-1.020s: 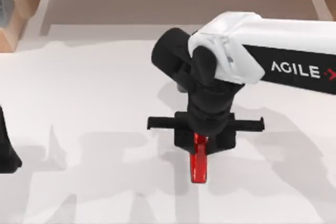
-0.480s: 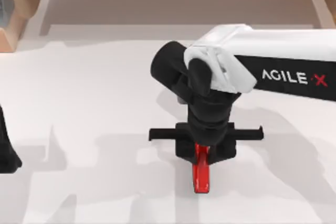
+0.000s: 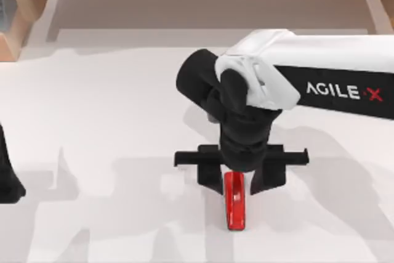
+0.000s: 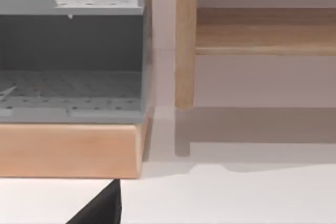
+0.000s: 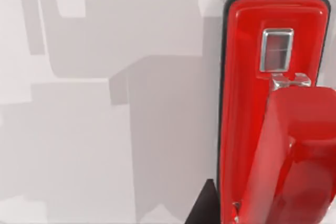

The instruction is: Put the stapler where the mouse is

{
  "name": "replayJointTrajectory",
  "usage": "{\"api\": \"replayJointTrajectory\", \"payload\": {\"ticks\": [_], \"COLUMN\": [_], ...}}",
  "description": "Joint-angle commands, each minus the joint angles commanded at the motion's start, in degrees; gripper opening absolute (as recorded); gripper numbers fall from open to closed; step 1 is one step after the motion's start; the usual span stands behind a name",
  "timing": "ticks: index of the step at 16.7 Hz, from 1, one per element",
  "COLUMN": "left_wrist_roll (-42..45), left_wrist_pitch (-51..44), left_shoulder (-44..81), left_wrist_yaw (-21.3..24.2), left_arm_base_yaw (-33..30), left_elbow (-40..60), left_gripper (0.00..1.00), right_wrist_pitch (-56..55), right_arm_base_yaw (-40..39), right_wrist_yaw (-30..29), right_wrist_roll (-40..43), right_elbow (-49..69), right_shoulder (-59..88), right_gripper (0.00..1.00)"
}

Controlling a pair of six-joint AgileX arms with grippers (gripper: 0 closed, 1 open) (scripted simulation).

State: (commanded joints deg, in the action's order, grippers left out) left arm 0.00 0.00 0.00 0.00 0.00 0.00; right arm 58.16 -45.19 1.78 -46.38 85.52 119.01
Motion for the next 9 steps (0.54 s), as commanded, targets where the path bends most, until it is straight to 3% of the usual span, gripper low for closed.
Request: {"api": "replayJointTrajectory", "payload": {"ticks": [3, 9], "left_wrist_roll": [0.00, 0.00], "left_wrist_pitch": [0.00, 0.00], "left_shoulder": [0.00, 0.00], "left_wrist_yaw": [0.00, 0.00], "left_arm_base_yaw": [0.00, 0.00], "left_elbow": [0.00, 0.00], "left_gripper": [1.00, 1.00], "right_wrist_pitch": [0.00, 0.00], "right_arm_base_yaw": [0.00, 0.00], "right_wrist_yaw": [0.00, 0.00], "right_wrist_roll": [0.00, 0.00], "right_elbow": [0.00, 0.00], "right_shoulder": [0.00, 0.00], "right_gripper": [0.98, 1.00]}}
